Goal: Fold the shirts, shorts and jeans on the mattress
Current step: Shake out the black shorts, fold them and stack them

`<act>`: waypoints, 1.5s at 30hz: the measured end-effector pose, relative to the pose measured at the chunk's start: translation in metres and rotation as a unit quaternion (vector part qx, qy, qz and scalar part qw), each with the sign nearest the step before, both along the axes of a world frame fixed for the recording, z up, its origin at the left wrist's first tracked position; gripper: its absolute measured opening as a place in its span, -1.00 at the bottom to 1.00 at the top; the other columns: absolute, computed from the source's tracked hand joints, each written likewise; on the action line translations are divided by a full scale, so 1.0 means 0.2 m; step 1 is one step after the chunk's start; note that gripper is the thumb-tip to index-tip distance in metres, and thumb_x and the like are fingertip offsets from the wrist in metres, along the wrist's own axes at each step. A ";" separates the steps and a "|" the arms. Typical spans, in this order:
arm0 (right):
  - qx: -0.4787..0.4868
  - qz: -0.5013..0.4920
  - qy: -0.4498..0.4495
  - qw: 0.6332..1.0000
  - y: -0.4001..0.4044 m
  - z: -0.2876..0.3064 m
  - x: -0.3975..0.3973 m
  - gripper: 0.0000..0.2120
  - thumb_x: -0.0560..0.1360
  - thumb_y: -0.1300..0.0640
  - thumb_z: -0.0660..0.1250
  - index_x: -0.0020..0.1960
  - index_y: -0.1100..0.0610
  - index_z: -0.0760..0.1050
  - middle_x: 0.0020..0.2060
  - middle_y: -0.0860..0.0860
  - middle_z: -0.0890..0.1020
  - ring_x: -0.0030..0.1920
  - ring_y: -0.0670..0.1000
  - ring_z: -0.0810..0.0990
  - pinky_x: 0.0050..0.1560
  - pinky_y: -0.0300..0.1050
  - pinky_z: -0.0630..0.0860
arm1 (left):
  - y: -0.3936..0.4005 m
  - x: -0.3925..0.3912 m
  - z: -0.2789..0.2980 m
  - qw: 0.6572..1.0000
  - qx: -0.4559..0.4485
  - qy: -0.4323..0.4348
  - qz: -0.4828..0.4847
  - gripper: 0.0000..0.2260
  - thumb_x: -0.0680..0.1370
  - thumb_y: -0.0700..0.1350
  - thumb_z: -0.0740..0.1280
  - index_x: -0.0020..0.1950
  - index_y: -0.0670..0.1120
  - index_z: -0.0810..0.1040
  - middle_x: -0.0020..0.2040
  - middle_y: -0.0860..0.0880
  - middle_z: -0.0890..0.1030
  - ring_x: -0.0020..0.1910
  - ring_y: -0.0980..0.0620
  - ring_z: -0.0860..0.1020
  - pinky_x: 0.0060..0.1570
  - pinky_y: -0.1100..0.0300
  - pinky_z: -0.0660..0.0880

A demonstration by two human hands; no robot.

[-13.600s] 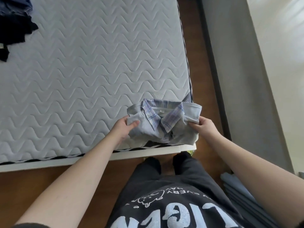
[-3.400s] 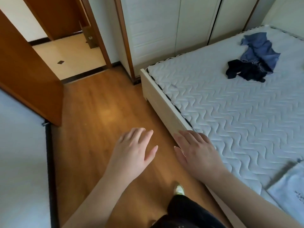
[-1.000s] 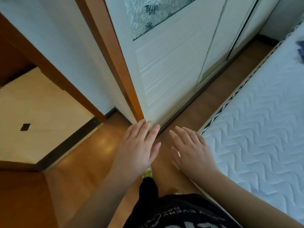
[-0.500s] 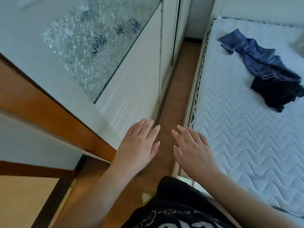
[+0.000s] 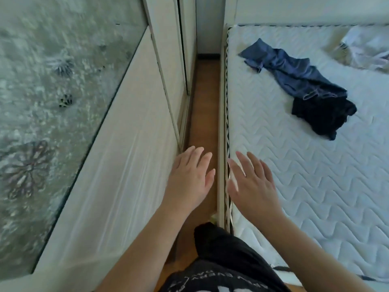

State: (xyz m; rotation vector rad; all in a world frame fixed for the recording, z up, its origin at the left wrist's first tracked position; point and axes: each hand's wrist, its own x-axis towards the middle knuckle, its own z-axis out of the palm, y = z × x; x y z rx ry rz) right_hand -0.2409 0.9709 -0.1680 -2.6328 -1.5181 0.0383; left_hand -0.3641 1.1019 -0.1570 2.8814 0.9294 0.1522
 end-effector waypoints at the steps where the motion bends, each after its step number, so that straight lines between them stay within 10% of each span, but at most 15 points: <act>1: 0.000 -0.010 0.003 1.000 0.06 0.00 0.08 -0.52 0.58 -0.02 0.19 0.47 0.08 0.36 0.49 0.06 0.33 0.52 0.12 0.22 0.52 0.07 0.06 | 0.06 0.09 -0.03 1.000 0.008 -0.004 -0.008 -0.56 0.64 0.13 0.06 0.42 -0.01 0.44 0.41 -0.04 0.47 0.44 -0.07 0.37 0.41 0.01 0.28; 27: 0.003 -0.285 0.053 0.957 0.53 0.21 1.53 -0.43 0.62 -0.07 0.10 0.58 0.00 0.08 0.57 0.00 0.14 0.56 0.09 0.10 0.53 0.06 0.03 | 0.81 2.00 0.26 0.936 0.029 0.026 -0.349 -0.47 0.64 0.16 0.01 0.59 0.03 0.10 0.58 -0.02 0.17 0.58 -0.03 0.03 0.52 0.04 -0.04; 45: -0.001 -0.561 0.078 0.824 1.10 0.10 2.09 -0.39 0.62 -0.01 0.08 0.60 -0.01 -0.07 0.60 -0.04 -0.03 0.58 0.02 -0.04 0.53 -0.04 -0.14 | 1.32 3.22 0.05 0.765 0.039 0.076 -0.639 -0.46 0.66 0.15 0.01 0.61 0.04 0.02 0.61 -0.01 0.05 0.59 0.00 -0.08 0.51 0.07 -0.14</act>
